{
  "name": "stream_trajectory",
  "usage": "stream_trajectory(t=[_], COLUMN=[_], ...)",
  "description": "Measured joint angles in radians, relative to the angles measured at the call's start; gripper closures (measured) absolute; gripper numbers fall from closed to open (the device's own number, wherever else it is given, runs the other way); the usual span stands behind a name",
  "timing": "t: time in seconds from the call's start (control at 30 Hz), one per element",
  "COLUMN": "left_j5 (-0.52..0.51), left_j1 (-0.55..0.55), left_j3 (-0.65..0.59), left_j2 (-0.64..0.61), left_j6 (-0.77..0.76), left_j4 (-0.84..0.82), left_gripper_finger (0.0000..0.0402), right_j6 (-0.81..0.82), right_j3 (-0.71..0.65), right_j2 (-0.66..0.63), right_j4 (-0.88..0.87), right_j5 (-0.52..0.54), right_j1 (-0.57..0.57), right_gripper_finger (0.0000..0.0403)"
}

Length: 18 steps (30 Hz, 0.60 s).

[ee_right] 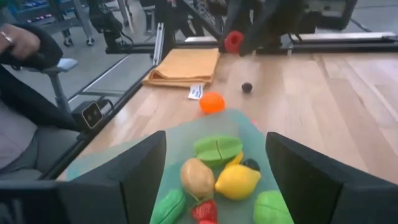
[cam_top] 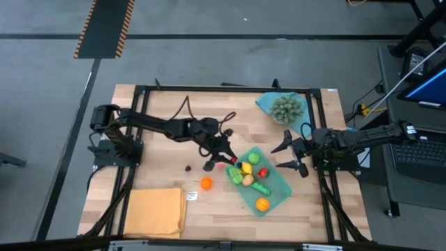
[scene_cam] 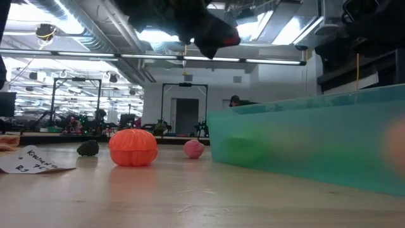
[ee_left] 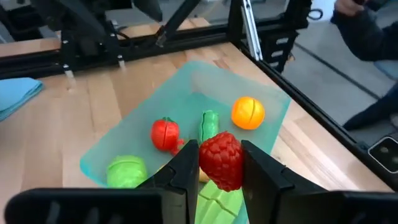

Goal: Pick and placing Produce into tupperware
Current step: Put the raspberry into the green bin

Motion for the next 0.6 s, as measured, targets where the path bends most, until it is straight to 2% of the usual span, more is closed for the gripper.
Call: stream_trajectory(t=[0.37, 0.6], left_j5=[-0.161, -0.189], left_j1=[-0.057, -0.083], left_j3=[0.238, 0.358], left_j2=[0.071, 0.131], left_j6=[0.103, 0.152], left_j4=[-0.397, -0.502], left_gripper_finger=[0.0318, 0.0318], right_j6=[0.001, 0.002], right_j3=[0.000, 0.000], right_j2=[0.005, 0.005], right_j4=[-0.045, -0.043], right_j5=[0.001, 0.001], right_j1=[0.000, 0.000], right_gripper_finger=[0.0125, 0.0125])
